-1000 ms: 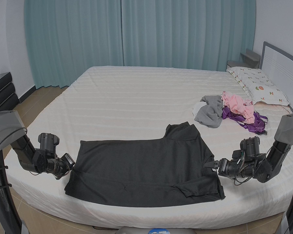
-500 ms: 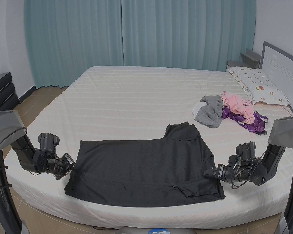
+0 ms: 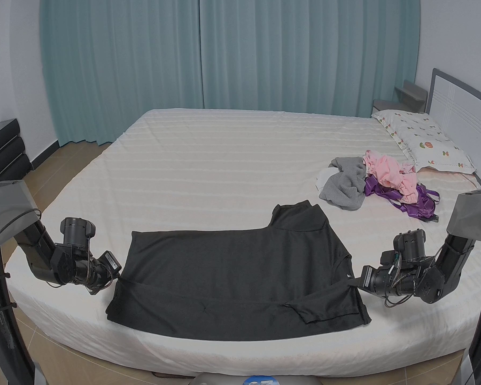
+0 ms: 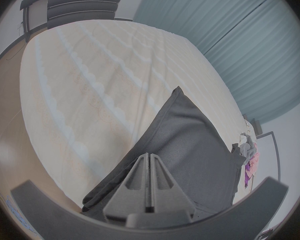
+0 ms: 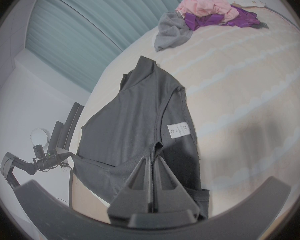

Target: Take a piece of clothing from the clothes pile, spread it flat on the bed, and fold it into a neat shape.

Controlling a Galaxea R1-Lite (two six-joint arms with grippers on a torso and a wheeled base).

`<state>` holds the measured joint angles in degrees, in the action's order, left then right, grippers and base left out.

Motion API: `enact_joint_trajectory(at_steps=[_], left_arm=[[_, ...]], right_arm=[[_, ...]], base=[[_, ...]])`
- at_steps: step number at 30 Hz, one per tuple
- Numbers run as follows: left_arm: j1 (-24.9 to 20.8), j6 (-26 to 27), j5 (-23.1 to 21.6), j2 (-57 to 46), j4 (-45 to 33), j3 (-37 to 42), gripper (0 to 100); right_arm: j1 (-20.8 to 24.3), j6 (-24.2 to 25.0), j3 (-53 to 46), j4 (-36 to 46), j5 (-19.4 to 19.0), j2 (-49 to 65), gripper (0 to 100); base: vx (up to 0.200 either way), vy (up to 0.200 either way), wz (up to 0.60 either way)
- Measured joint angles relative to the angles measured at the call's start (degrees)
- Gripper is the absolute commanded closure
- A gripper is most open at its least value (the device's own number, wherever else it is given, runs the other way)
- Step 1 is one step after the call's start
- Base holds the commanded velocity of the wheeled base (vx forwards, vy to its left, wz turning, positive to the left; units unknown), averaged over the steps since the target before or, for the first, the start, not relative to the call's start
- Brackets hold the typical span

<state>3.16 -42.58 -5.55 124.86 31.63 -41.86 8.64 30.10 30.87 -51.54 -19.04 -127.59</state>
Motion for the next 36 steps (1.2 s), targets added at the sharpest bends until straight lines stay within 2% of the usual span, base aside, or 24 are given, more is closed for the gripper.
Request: enact_joint_trajectory(at_steps=[12,26,36], left_arm=[[0.95,1.04,0.82,-1.16,0.04,0.46,100],[1.05,1.12,0.88,0.59,0.39,-0.5,100],[0.78,1.06,0.9,3.56,0.52,-2.01,100]], right_arm=[[-1.73,0.15,-0.66,0.61,0.18,3.72,100],[-1.23,0.06,1.22,0.91,0.38,2.54,100],[-1.49,-0.11,5.27,5.23,0.22,0.66,100]], base=[[0.0,0.0,0.0],[0.0,0.0,0.0],[0.0,0.0,0.0]])
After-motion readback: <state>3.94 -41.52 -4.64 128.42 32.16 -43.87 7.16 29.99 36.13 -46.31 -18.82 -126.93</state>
